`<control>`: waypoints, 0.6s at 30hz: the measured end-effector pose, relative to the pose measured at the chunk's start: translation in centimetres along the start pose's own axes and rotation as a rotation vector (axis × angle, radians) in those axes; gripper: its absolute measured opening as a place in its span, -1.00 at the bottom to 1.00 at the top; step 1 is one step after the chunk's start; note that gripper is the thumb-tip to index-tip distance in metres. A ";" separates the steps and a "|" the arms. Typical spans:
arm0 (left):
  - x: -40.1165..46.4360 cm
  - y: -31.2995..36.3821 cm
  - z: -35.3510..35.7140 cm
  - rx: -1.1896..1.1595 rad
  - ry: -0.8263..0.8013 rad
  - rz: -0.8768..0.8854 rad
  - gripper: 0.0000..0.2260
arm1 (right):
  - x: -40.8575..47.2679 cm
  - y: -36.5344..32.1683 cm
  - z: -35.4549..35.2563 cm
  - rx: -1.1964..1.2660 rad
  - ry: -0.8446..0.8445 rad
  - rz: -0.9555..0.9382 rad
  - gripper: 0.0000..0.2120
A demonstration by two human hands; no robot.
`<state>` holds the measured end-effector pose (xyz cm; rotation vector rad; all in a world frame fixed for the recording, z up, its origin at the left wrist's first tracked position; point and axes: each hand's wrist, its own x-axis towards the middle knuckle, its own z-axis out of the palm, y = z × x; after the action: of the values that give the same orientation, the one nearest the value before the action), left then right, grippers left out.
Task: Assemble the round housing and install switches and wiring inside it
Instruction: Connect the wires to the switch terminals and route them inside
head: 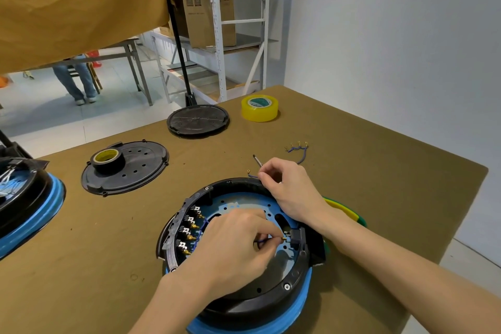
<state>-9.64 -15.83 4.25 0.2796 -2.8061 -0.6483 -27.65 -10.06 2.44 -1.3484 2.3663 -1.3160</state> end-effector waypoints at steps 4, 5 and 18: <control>0.0 -0.3 0.1 0.002 -0.003 -0.003 -0.79 | 0.0 0.0 0.0 -0.007 0.002 -0.001 -0.90; -0.1 -0.3 0.2 -0.003 -0.003 -0.006 -0.79 | 0.0 0.0 0.0 -0.005 0.001 0.000 -0.90; 0.1 -0.2 0.5 -0.024 -0.006 0.004 -0.80 | -0.1 -0.1 0.0 0.019 0.006 0.015 -0.89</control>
<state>-9.84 -15.86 3.73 0.2674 -2.8018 -0.6819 -27.52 -9.96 2.50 -1.3209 2.3565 -1.3371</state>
